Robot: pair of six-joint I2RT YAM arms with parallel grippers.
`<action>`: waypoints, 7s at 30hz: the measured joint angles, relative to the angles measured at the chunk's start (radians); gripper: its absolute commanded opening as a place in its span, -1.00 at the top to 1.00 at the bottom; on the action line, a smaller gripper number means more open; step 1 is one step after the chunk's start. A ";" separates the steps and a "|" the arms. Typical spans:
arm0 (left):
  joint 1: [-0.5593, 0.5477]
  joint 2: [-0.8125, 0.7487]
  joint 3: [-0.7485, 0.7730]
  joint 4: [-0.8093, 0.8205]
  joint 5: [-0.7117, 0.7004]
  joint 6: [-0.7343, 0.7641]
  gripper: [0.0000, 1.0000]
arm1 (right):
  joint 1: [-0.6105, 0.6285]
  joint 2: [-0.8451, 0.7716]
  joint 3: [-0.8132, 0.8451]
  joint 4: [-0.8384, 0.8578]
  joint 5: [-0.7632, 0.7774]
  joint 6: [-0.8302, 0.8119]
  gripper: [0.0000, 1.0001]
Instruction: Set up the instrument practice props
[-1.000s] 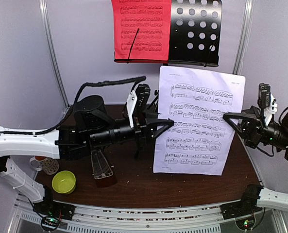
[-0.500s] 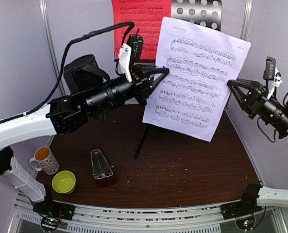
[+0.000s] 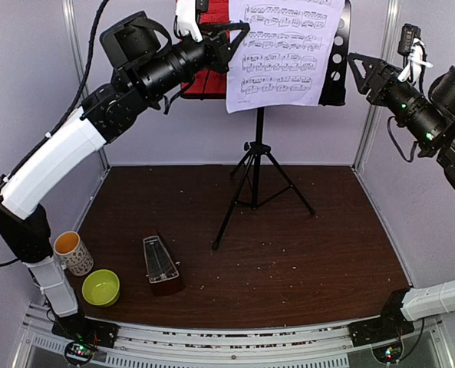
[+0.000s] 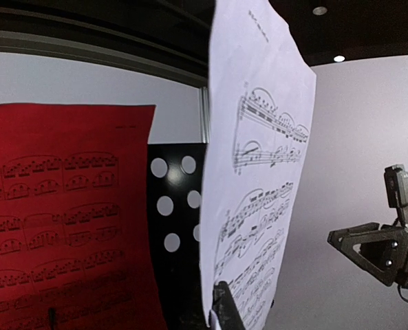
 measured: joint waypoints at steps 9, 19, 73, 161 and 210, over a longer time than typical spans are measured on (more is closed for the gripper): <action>0.073 0.175 0.275 -0.087 -0.028 0.038 1.00 | -0.141 0.057 0.033 -0.044 0.039 0.161 -0.22; 0.075 0.215 0.277 -0.084 -0.029 0.077 1.00 | -0.239 0.164 0.084 -0.058 -0.068 0.335 -0.10; 0.078 0.352 0.310 0.126 0.076 0.218 1.00 | -0.311 0.257 -0.047 0.293 -0.423 0.407 1.00; 0.119 0.442 0.360 0.223 0.216 0.136 -0.14 | -0.311 0.240 -0.105 0.410 -0.506 0.362 0.05; 0.087 -0.521 -0.757 -0.042 -0.174 -0.049 -0.95 | -0.146 0.449 0.423 0.111 -0.414 0.260 -0.47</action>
